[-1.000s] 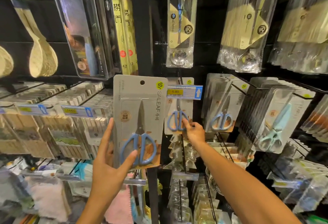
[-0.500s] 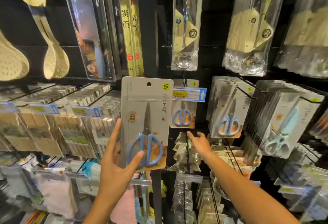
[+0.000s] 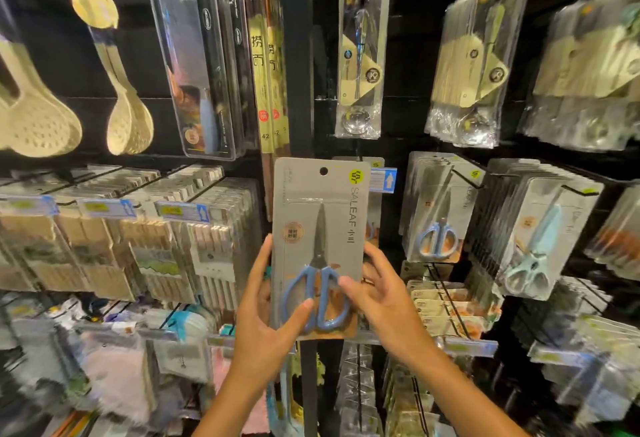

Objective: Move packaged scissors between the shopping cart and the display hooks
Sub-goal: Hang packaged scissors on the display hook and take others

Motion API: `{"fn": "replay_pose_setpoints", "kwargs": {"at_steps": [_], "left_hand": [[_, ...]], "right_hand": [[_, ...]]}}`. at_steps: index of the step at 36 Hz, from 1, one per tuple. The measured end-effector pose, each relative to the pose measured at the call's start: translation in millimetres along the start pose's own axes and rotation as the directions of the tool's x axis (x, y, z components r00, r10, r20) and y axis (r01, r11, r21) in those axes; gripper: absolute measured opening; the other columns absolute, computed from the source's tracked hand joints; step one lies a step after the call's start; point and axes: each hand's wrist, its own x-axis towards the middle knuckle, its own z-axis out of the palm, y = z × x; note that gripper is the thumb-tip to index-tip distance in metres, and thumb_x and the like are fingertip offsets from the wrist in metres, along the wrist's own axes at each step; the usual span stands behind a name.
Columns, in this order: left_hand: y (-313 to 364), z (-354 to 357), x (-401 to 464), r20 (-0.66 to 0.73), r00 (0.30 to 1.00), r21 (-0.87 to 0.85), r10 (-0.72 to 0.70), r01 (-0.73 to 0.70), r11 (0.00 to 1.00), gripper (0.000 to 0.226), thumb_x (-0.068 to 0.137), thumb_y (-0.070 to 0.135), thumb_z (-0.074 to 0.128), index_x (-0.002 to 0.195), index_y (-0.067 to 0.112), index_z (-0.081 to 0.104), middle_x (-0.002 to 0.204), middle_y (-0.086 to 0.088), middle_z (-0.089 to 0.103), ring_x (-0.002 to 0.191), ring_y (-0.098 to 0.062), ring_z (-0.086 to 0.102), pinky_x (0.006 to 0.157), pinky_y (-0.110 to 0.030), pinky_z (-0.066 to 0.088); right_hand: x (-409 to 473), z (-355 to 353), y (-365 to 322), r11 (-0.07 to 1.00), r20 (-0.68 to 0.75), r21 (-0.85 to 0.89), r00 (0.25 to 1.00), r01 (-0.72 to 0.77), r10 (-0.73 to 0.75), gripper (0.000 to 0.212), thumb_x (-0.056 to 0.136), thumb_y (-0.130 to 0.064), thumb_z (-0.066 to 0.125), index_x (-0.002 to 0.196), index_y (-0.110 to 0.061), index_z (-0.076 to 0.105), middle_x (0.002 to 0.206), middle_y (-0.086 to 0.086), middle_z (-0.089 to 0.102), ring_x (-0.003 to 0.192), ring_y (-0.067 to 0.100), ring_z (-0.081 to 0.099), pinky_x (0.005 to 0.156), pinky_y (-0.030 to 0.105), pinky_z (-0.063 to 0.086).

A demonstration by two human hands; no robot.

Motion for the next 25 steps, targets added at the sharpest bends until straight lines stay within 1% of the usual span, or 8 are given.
{"fn": "replay_pose_setpoints", "kwargs": {"at_steps": [4,8,10,13,15,19,22,25], "left_hand": [[1.3,6.9,-6.9,0.031,1.000,-0.032,-0.006,0.007,0.999,0.093,0.087,0.012,0.076,0.153,0.054,0.025,0.158,0.024,0.036,0.143,-0.012,0.044,0.112,-0.053,0.043],[2.0,11.6,-9.7,0.169,0.985,-0.025,-0.036,0.041,0.999,0.091,0.089,0.020,0.072,0.149,0.062,0.019,0.155,0.031,0.036,0.141,0.001,0.041,0.117,-0.039,0.041],[1.9,12.1,-4.9,0.184,0.983,0.042,0.000,-0.008,0.999,0.084,0.093,0.026,0.070,0.154,0.054,0.019,0.155,0.028,0.037,0.142,0.001,0.040,0.117,-0.035,0.040],[3.1,10.7,14.7,0.073,0.985,0.187,0.159,-0.170,0.968,0.070,0.096,0.028,0.063,0.157,0.029,0.028,0.158,0.012,0.036,0.144,-0.007,0.038,0.117,-0.028,0.037],[8.1,10.6,33.2,0.025,0.957,0.304,0.289,-0.282,0.910,0.066,0.097,0.023,0.059,0.157,0.018,0.031,0.160,0.004,0.033,0.148,-0.011,0.033,0.120,-0.026,0.030],[17.4,19.6,73.0,0.074,0.878,0.472,0.472,-0.448,0.759,0.065,0.098,0.017,0.059,0.156,0.007,0.030,0.164,-0.006,0.026,0.153,-0.021,0.023,0.125,-0.039,0.022],[12.3,28.9,100.7,0.128,0.843,0.583,0.523,-0.490,0.648,0.067,0.100,0.017,0.059,0.157,0.006,0.027,0.167,-0.009,0.018,0.156,-0.026,0.014,0.125,-0.049,0.021],[2.3,35.8,118.7,0.141,0.843,0.686,0.520,-0.462,0.562,0.070,0.102,0.025,0.056,0.160,0.009,0.020,0.169,-0.009,0.011,0.157,-0.027,0.005,0.123,-0.054,0.020]], "right_hand": [[-9.7,-0.6,0.2,0.999,-0.044,-0.034,0.999,0.020,-0.021,0.070,0.094,-0.006,0.067,0.148,-0.037,0.035,0.127,-0.015,0.068,0.116,0.011,0.068,0.095,0.034,0.058],[-19.5,-10.3,5.0,0.998,-0.118,-0.041,0.992,0.043,-0.047,0.067,0.092,-0.002,0.067,0.136,-0.046,0.041,0.122,-0.016,0.070,0.113,0.009,0.069,0.089,0.027,0.059],[-26.1,-18.9,9.2,0.999,-0.154,-0.025,0.988,0.029,-0.032,0.068,0.091,-0.001,0.067,0.138,-0.043,0.042,0.122,-0.013,0.071,0.113,0.011,0.069,0.090,0.028,0.059],[-35.0,-33.8,18.6,1.000,-0.183,-0.021,0.983,-0.018,0.014,0.068,0.089,-0.001,0.068,0.139,-0.039,0.043,0.123,-0.014,0.070,0.114,0.010,0.068,0.092,0.027,0.058],[-39.6,-43.4,27.7,0.997,-0.189,-0.040,0.981,-0.060,0.051,0.068,0.088,-0.004,0.069,0.140,-0.039,0.041,0.121,-0.020,0.070,0.113,0.007,0.068,0.092,0.025,0.057],[-43.0,-54.7,44.2,0.991,-0.184,-0.073,0.978,-0.116,0.101,0.068,0.089,-0.004,0.069,0.141,-0.037,0.041,0.120,-0.026,0.068,0.113,0.002,0.067,0.093,0.026,0.057],[-38.5,-55.7,56.1,0.988,-0.190,-0.044,0.972,-0.148,0.137,0.064,0.089,0.000,0.069,0.134,-0.038,0.045,0.115,-0.028,0.070,0.110,-0.001,0.067,0.085,0.017,0.056],[-31.0,-54.0,62.5,0.985,-0.174,-0.032,0.971,-0.171,0.163,0.062,0.090,-0.005,0.069,0.134,-0.041,0.045,0.120,-0.024,0.069,0.114,0.002,0.066,0.088,0.020,0.057]]}}
